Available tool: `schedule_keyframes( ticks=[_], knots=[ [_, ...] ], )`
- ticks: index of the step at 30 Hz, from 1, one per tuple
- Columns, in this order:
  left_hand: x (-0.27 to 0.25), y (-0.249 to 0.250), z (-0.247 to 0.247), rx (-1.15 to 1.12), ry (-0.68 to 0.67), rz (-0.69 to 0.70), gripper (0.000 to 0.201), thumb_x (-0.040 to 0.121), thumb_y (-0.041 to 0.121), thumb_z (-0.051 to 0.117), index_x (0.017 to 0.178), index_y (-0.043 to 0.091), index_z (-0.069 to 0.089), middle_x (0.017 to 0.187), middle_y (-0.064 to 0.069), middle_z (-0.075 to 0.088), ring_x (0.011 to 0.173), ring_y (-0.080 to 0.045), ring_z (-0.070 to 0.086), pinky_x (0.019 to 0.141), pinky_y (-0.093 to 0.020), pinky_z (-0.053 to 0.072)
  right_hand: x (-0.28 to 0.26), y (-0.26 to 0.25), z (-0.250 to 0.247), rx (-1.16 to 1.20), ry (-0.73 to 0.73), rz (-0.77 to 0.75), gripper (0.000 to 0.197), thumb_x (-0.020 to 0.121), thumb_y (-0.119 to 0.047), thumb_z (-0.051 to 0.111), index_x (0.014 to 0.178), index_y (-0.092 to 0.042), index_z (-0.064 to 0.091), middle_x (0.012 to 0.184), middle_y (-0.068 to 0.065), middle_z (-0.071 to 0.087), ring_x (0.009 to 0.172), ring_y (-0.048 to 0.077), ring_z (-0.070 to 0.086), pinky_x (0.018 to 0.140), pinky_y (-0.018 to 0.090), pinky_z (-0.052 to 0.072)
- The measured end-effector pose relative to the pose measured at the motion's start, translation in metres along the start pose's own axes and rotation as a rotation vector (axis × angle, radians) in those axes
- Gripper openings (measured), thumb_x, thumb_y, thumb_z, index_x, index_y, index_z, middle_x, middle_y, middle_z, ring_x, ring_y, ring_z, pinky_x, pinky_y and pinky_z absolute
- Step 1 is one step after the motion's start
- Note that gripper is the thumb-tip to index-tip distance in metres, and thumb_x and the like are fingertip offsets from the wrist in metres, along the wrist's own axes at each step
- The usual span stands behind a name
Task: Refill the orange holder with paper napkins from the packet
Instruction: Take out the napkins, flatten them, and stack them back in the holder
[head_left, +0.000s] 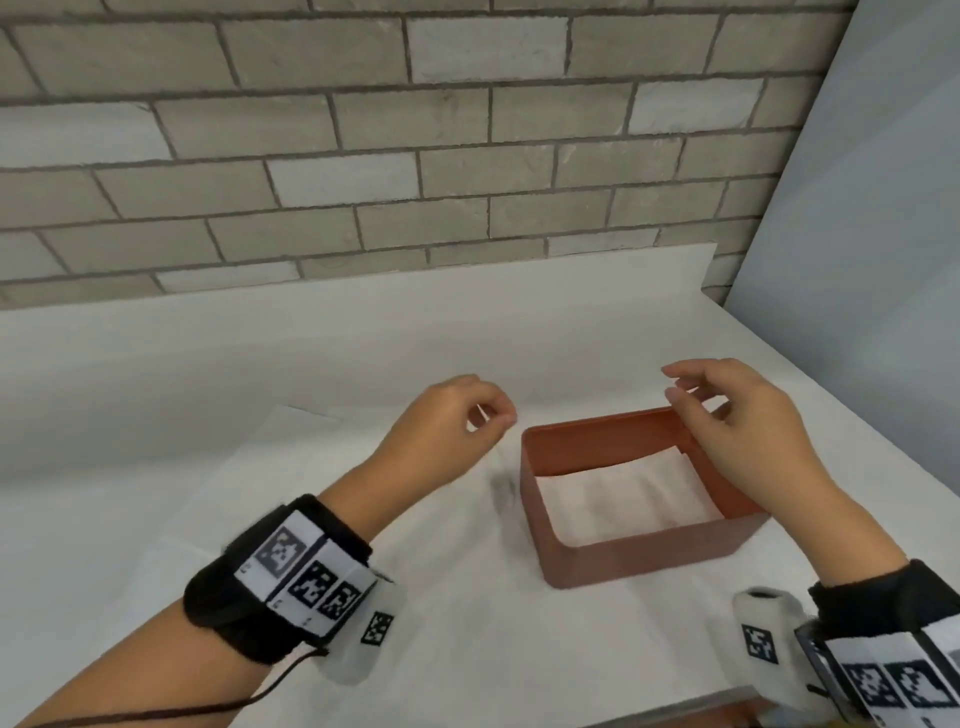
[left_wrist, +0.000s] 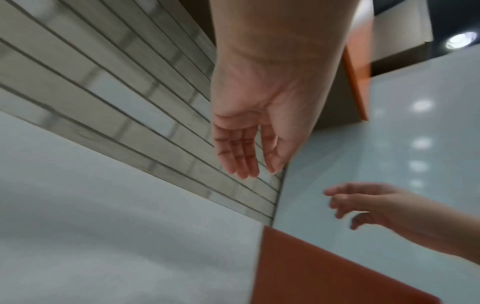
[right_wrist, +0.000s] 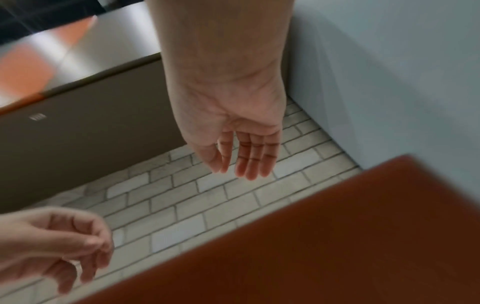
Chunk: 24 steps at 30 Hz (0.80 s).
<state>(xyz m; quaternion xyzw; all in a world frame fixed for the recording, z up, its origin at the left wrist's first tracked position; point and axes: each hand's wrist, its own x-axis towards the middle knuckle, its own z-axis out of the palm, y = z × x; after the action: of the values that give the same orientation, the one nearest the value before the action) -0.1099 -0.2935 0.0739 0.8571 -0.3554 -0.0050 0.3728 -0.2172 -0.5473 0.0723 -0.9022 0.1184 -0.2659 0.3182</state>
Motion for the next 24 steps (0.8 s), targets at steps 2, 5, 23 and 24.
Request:
schedule_keyframes(
  ticks=[2,5,23,24],
  knots=[
    [-0.017,-0.031,-0.030,0.003,0.084,-0.151,0.014,0.086,0.022,0.063,0.075,0.031,0.064,0.082,0.015,0.064,0.072,-0.005,0.058,0.067,-0.017,0.045,-0.003,-0.027,0.015,0.101,-0.037,-0.055,0.016,0.089,-0.021,0.061,0.101,-0.028,0.068,0.097,-0.011,0.060,0.085,-0.002,0.057,0.065,0.002,0.042],
    [-0.045,-0.081,-0.071,0.094,0.155,-0.379,0.009,0.085,0.022,0.064,0.077,0.024,0.067,0.077,0.010,0.064,0.065,-0.007,0.056,0.058,-0.016,0.041,-0.008,-0.065,0.046,0.165,-0.133,-0.135,0.012,0.087,-0.019,0.063,0.093,-0.028,0.070,0.094,-0.012,0.062,0.084,0.005,0.058,0.065,0.007,0.044],
    [-0.098,-0.224,-0.128,0.298,-0.053,-0.980,0.078,0.074,0.048,0.074,0.129,0.002,0.044,0.129,-0.015,0.051,0.116,-0.031,0.051,0.094,-0.035,0.045,0.025,-0.152,0.236,-0.301,-0.868,-0.243,0.017,0.091,-0.017,0.057,0.107,-0.017,0.065,0.111,0.003,0.061,0.102,0.022,0.058,0.081,0.026,0.043],
    [-0.098,-0.224,-0.128,0.319,-0.052,-0.976,0.080,0.073,0.049,0.074,0.129,0.002,0.043,0.129,-0.015,0.051,0.117,-0.031,0.051,0.095,-0.036,0.045,0.025,-0.155,0.242,-0.313,-0.892,-0.295,0.019,0.091,-0.017,0.058,0.109,-0.017,0.064,0.113,0.003,0.059,0.104,0.022,0.056,0.082,0.026,0.042]
  ],
)
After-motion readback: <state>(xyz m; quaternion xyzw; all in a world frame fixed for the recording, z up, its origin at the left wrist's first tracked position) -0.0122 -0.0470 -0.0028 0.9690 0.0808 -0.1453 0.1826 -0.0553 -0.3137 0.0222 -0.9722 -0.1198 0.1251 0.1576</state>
